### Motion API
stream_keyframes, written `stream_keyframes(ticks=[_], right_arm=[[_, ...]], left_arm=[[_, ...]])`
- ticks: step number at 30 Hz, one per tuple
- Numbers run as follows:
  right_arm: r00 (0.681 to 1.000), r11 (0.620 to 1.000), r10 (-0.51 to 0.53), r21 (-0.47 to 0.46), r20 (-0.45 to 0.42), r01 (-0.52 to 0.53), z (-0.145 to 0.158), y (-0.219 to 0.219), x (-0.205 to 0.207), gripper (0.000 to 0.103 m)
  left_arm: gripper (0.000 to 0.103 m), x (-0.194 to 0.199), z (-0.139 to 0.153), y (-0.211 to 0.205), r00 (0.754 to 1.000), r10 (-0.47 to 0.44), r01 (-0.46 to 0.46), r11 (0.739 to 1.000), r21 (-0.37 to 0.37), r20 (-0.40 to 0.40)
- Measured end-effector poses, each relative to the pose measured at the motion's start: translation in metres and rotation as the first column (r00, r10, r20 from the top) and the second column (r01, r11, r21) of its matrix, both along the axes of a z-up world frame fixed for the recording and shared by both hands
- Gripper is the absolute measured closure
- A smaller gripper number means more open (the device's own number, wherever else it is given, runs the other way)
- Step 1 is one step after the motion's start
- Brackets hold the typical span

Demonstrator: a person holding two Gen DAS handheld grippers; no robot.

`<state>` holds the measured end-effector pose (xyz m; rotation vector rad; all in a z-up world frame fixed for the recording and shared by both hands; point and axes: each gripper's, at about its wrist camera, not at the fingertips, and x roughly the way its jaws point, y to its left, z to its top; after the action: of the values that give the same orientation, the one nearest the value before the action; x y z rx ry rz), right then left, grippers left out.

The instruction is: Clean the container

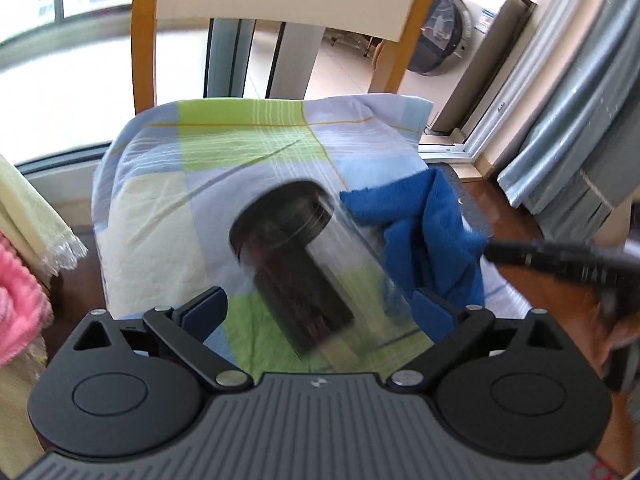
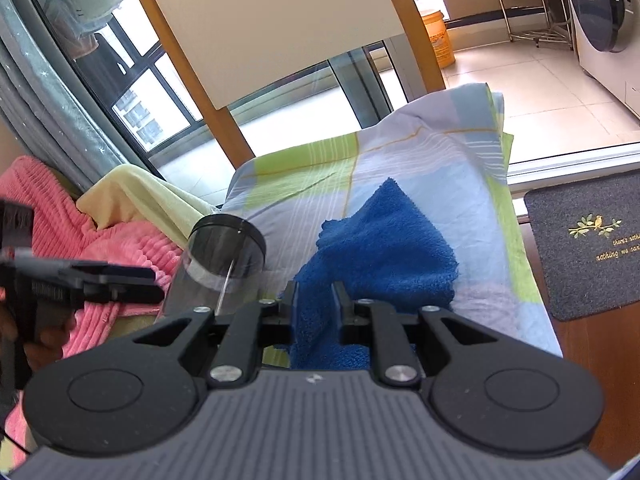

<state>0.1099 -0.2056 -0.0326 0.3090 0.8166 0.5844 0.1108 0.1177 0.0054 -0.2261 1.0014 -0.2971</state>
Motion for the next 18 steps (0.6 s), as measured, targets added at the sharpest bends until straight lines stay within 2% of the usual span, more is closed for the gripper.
stream_keyframes(ticks=[4, 9, 14, 17, 18], right_arm=[[1.0, 1.0, 0.01, 0.001, 0.003, -0.01, 0.0, 0.003, 0.002, 0.087], [1.0, 1.0, 0.02, -0.006, 0.011, -0.02, 0.0, 0.005, 0.009, 0.087], [0.999, 1.0, 0.029, -0.002, 0.014, -0.029, -0.001, 0.007, 0.011, 0.087], [1.0, 1.0, 0.024, -0.003, 0.012, -0.024, -0.003, 0.007, 0.008, 0.087], [1.0, 1.0, 0.02, -0.004, 0.009, -0.02, -0.004, 0.005, 0.007, 0.087]], left_arm=[[0.004, 0.021, -0.009, 0.007, 0.988, 0.07, -0.09, 0.985, -0.145, -0.14], [0.004, 0.033, -0.023, 0.0, 0.961, 0.18, -0.217, 0.962, -0.168, -0.21], [0.004, 0.054, -0.037, -0.006, 0.936, 0.218, -0.264, 0.954, -0.142, -0.275], [0.006, 0.067, -0.043, -0.001, 0.922, 0.238, -0.298, 0.94, -0.168, -0.306], [0.009, 0.07, -0.045, 0.0, 0.919, 0.239, -0.303, 0.937, -0.175, -0.313]])
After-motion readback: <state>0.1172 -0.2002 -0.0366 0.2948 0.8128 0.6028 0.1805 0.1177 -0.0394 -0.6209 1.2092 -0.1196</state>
